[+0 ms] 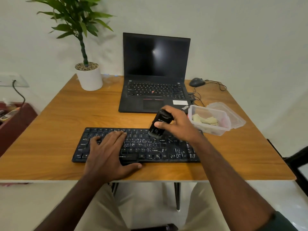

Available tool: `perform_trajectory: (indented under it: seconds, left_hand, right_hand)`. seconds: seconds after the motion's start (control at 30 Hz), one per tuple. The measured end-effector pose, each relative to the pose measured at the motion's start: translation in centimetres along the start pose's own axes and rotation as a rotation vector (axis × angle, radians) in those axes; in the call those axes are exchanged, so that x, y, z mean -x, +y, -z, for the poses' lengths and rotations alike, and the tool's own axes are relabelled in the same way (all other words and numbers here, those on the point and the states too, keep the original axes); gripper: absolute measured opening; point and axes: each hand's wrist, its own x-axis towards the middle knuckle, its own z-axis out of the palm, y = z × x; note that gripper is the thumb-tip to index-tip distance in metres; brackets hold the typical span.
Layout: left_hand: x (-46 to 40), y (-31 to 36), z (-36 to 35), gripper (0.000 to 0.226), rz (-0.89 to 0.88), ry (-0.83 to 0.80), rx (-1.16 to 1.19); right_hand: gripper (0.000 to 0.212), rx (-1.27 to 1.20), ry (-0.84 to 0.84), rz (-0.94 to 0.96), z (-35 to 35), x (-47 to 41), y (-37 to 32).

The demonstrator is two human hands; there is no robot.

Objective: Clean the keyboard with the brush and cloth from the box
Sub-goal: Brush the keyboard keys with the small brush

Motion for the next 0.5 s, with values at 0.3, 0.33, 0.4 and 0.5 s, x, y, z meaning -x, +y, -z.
perform_trajectory:
  seconds: [0.3,0.33,0.4,0.5]
  left_hand:
    - [2.0,-5.6,1.2,0.114,0.182,0.169,0.22]
    - [2.3,-7.1,1.1,0.117,0.248,0.149,0.218]
    - [2.6,-8.9,0.8,0.125,0.353,0.07,0.226]
    - [2.4,-9.1,0.2,0.131,0.405,0.026,0.269]
  right_hand:
    - [0.031,-0.021,-0.06,0.134,-5.4,-2.3,-4.1]
    - [0.032,-0.032,-0.078,0.145,-6.0,-2.6,-4.6]
    - [0.032,-0.033,-0.112,0.177,-7.5,-3.2,-5.7]
    - [0.031,-0.022,-0.168,0.209,-10.1,-4.5,-7.6]
